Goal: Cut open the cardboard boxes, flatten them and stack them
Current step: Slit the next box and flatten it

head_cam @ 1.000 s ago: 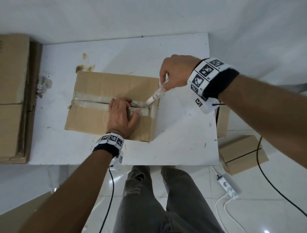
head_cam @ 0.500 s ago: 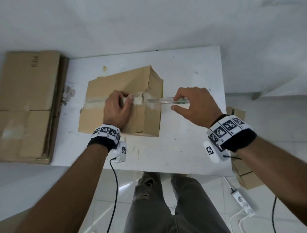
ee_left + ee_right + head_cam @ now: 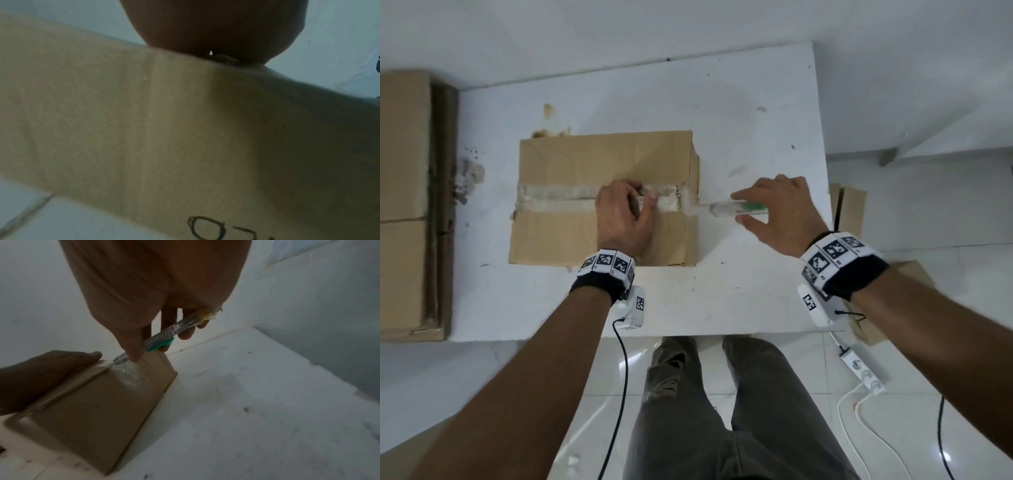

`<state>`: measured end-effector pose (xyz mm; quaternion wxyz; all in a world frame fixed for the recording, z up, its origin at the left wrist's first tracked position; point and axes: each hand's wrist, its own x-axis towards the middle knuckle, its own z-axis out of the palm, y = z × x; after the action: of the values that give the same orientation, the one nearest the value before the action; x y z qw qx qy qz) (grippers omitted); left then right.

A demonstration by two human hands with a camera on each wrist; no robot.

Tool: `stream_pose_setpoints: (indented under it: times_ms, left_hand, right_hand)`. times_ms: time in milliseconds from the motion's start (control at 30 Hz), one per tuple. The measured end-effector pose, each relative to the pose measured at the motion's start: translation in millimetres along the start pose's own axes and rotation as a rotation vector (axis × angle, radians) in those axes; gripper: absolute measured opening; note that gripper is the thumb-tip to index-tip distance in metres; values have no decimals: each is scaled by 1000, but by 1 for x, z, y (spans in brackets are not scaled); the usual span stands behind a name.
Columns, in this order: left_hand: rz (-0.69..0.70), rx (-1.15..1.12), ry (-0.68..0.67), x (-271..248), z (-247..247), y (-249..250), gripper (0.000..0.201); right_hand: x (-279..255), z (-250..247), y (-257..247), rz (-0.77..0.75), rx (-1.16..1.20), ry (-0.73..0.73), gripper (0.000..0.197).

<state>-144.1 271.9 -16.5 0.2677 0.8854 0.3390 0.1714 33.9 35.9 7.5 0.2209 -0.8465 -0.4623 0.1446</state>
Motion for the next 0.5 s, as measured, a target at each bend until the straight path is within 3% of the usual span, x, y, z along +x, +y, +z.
stream_pose_setpoints:
  times_ms: [200, 300, 500]
  left_hand:
    - [-24, -8, -15, 0, -2, 3, 30]
    - [-21, -10, -1, -4, 1, 3, 31]
    - [-7, -11, 16, -3, 3, 0, 33]
  right_hand:
    - [-8, 30, -21, -52, 81, 12, 29]
    - [1, 32, -29, 2, 64, 53, 28]
    - [-2, 18, -6, 39, 9, 132, 31]
